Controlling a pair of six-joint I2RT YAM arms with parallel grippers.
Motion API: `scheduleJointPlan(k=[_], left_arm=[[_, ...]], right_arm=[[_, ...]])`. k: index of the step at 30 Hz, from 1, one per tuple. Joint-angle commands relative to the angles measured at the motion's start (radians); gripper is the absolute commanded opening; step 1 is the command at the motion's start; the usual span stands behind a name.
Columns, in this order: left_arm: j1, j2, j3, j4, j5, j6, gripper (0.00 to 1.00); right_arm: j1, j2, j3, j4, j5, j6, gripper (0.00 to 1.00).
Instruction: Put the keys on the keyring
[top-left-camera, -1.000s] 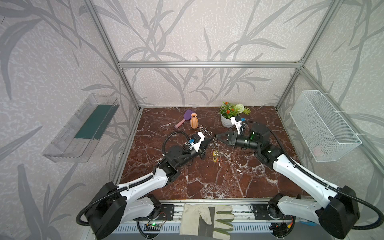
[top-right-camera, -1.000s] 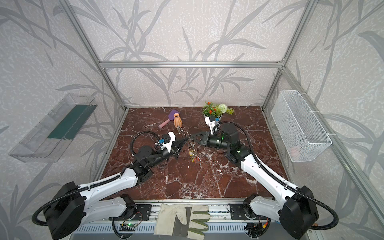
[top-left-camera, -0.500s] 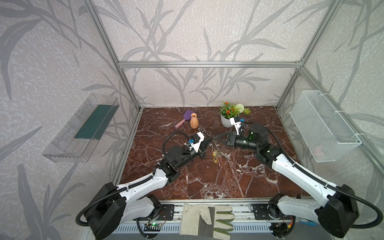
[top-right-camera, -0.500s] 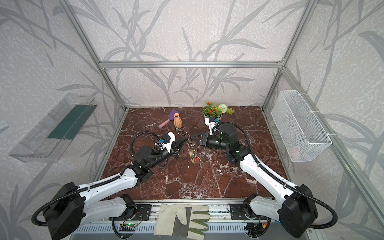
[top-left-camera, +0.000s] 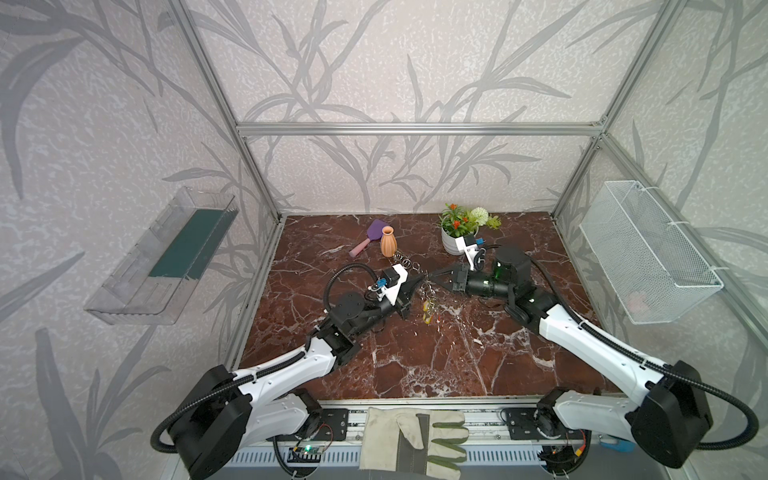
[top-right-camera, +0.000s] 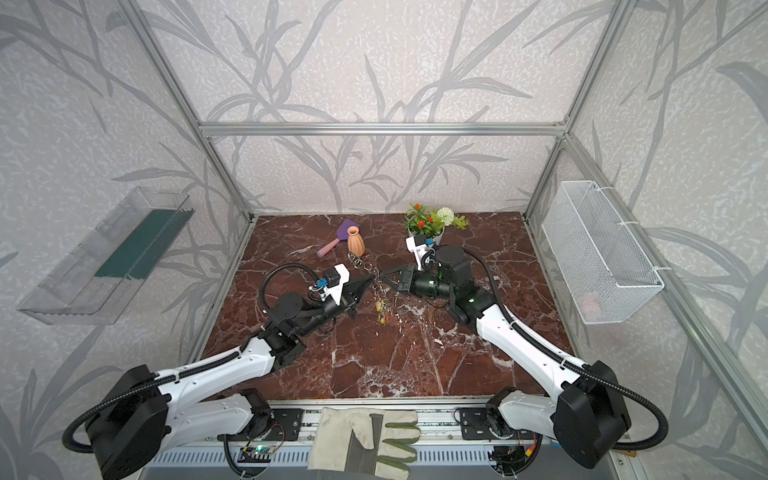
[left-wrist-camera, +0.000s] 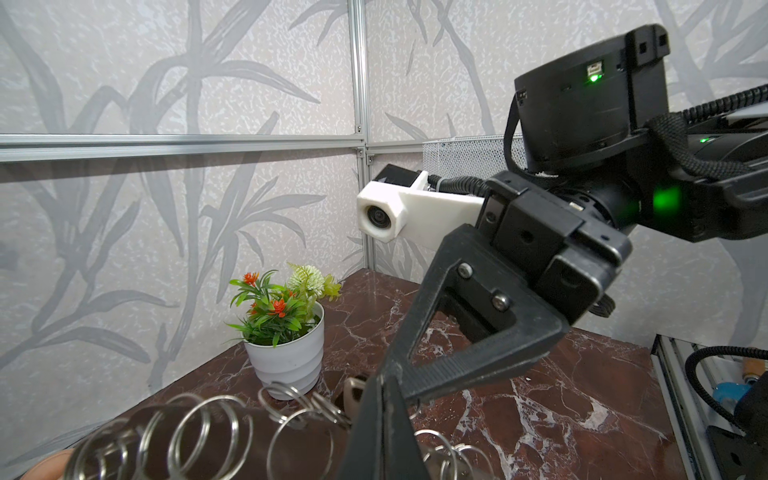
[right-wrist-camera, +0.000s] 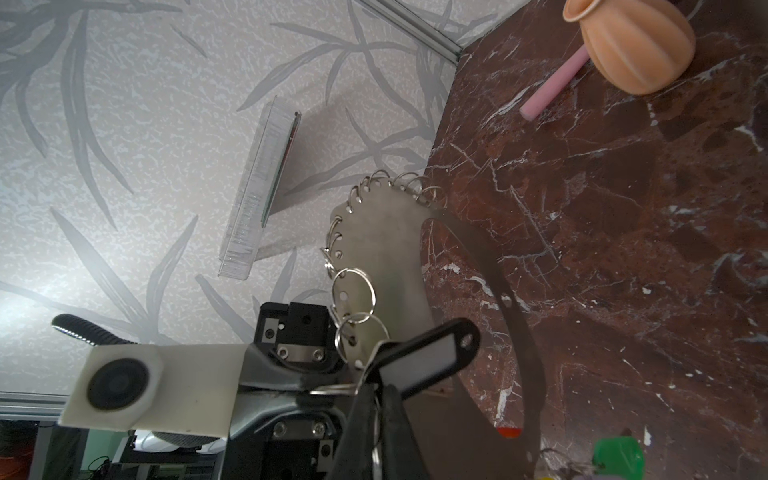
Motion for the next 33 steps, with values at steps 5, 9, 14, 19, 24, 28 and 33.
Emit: scheduleJointPlan(k=[5, 9, 14, 19, 24, 28, 33], left_arm=[[-0.006, -0.031, 0.013, 0.125, 0.021, -0.01, 0.0], [-0.006, -0.028, 0.012, 0.121, 0.023, -0.011, 0.0], [-0.006, -0.03, 0.008, 0.114, 0.017, -0.015, 0.0], [-0.006, -0.031, 0.007, 0.111, 0.015, -0.06, 0.0], [-0.006, -0.033, 0.01, 0.107, 0.034, -0.126, 0.0], [-0.002, -0.024, 0.019, 0.109, 0.064, -0.209, 0.0], [0.018, 0.009, 0.013, 0.197, 0.111, -0.332, 0.0]], right_arm=[[-0.001, 0.037, 0.0, -0.021, -0.006, -0.019, 0.2], [-0.001, 0.036, 0.016, -0.056, 0.002, -0.051, 0.21], [-0.021, -0.014, 0.03, -0.135, 0.035, -0.099, 0.22], [-0.093, -0.118, 0.048, -0.257, 0.095, -0.195, 0.24], [-0.092, -0.189, 0.079, -0.283, 0.106, -0.332, 0.3], [-0.08, -0.181, 0.063, -0.177, 0.019, -0.382, 0.3], [-0.019, -0.128, 0.077, -0.147, 0.001, -0.463, 0.22]])
